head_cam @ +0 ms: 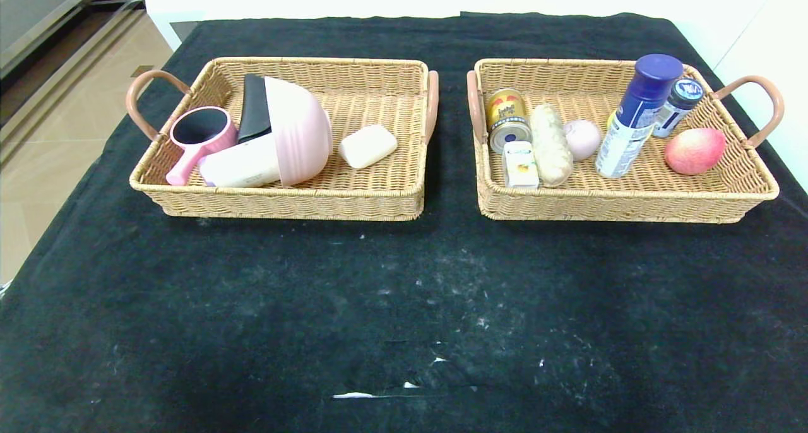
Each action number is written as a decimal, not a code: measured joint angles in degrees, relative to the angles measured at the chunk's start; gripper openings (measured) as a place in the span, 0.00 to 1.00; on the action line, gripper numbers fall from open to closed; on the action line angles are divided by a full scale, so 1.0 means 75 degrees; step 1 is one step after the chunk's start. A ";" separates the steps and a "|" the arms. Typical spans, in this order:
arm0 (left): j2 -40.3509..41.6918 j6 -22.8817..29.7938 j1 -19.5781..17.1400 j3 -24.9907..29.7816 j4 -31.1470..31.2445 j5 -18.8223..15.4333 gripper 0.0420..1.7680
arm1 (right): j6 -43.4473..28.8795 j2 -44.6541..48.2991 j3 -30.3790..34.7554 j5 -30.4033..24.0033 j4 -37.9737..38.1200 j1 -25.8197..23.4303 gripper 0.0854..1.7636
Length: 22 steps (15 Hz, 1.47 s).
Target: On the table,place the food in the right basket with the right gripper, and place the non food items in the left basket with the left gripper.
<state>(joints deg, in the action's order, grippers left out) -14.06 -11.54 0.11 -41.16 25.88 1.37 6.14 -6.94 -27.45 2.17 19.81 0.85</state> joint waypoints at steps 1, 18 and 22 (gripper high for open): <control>0.0133 -0.0011 -0.0083 0.0167 -0.0070 -0.0094 0.97 | -0.0063 0.0140 0.0060 0.0008 -0.0033 -0.0011 0.96; 0.1881 0.0343 -0.0055 0.5338 -0.3886 -0.0445 0.97 | -0.0567 0.0925 0.3573 -0.0447 -0.2606 -0.0031 0.96; 0.1884 0.0519 -0.0055 0.5466 -0.3799 -0.0445 0.97 | -0.0670 0.0925 0.3628 -0.0442 -0.2623 -0.0023 0.96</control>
